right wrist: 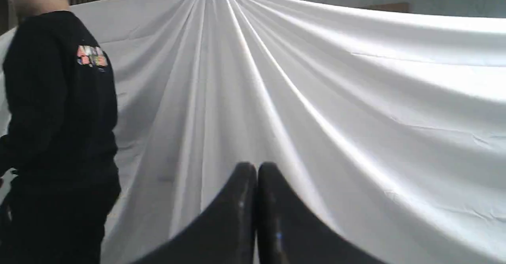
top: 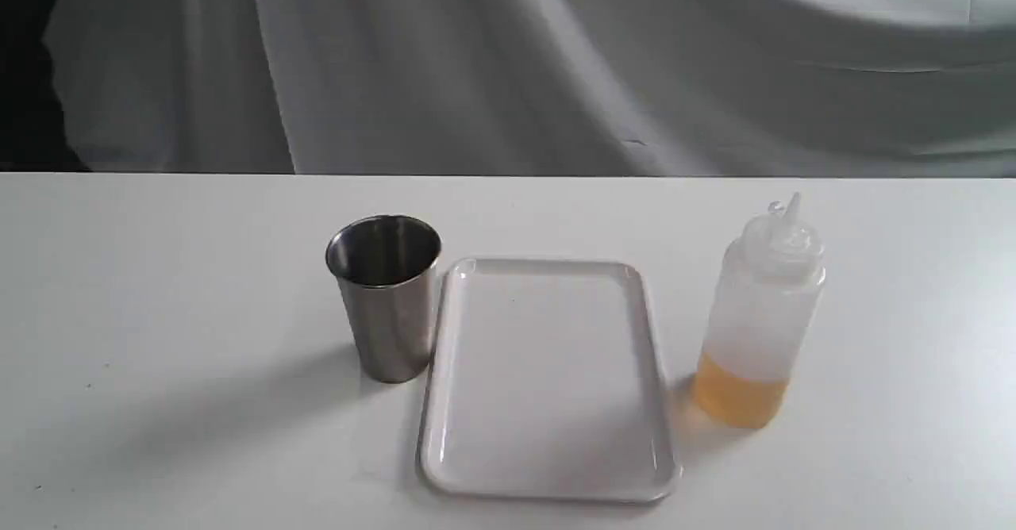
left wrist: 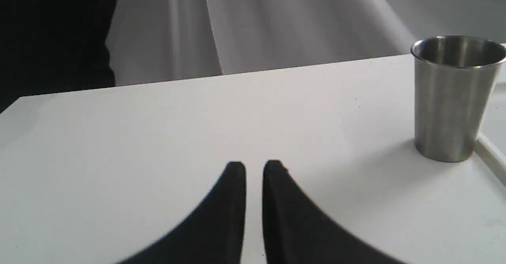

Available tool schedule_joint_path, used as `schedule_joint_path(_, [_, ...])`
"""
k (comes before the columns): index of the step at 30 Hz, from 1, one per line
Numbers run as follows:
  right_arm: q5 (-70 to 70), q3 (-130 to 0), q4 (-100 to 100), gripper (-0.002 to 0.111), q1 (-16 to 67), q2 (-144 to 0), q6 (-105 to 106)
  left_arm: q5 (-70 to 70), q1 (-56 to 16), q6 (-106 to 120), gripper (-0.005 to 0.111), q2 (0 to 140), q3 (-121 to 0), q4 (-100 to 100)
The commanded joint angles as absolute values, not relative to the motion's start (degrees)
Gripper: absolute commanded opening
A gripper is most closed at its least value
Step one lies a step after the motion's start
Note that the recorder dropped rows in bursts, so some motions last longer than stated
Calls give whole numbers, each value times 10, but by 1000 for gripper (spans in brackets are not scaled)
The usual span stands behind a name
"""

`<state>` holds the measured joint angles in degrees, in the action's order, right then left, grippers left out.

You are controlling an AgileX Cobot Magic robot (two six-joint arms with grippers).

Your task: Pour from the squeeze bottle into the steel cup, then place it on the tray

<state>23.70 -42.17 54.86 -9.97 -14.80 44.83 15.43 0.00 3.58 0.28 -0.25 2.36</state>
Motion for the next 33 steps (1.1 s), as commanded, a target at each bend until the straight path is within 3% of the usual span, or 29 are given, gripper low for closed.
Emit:
schedule_joint_path(1, [244, -451, 521, 0, -97, -193, 450, 150, -2, 35, 8, 0, 0, 25])
schedule_joint_path(18, [240, -449, 465, 0, -97, -370, 441, 150, -2, 35, 8, 0, 0, 25])
schedule_joint_path(28, [157, -337, 496, 0, -96, -391, 490, 150, -2, 35, 8, 0, 0, 25])
schedule_joint_path(33, [124, -306, 600, 0, -50, -391, 593, 150, -2, 35, 8, 0, 0, 25])
